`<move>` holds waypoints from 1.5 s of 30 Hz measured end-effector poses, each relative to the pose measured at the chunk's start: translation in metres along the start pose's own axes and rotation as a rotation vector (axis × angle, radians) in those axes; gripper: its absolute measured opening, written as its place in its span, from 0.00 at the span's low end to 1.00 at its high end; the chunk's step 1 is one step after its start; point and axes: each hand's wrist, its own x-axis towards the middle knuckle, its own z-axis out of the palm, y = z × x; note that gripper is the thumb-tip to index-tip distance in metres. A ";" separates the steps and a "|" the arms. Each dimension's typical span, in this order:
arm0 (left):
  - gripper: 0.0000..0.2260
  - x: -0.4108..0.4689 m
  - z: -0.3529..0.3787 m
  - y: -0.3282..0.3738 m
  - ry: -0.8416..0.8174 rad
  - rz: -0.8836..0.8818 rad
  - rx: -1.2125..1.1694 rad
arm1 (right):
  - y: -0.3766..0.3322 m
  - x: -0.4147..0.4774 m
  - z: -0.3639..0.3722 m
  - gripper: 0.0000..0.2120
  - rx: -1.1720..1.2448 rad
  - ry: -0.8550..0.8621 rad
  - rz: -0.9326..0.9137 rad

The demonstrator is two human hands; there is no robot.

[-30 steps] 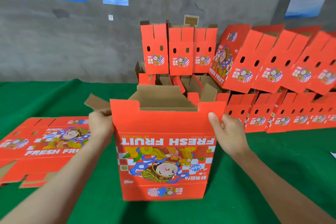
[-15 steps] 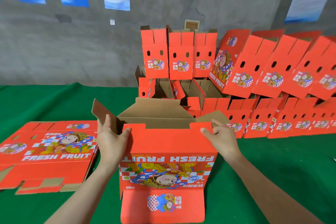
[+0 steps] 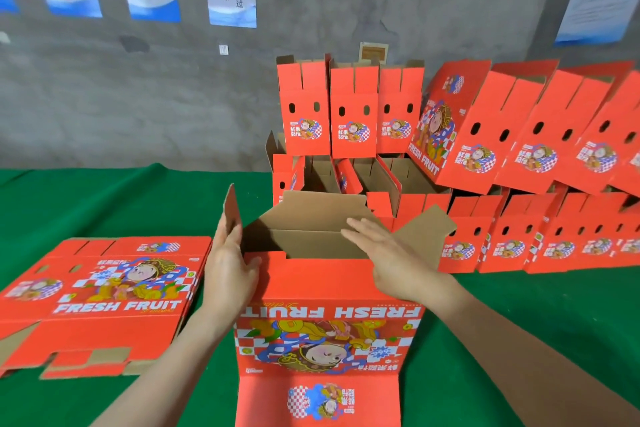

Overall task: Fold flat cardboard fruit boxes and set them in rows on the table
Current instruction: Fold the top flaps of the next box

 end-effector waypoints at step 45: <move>0.33 0.057 0.033 -0.023 -0.442 -0.148 -0.362 | 0.037 -0.002 0.021 0.09 0.811 0.286 0.201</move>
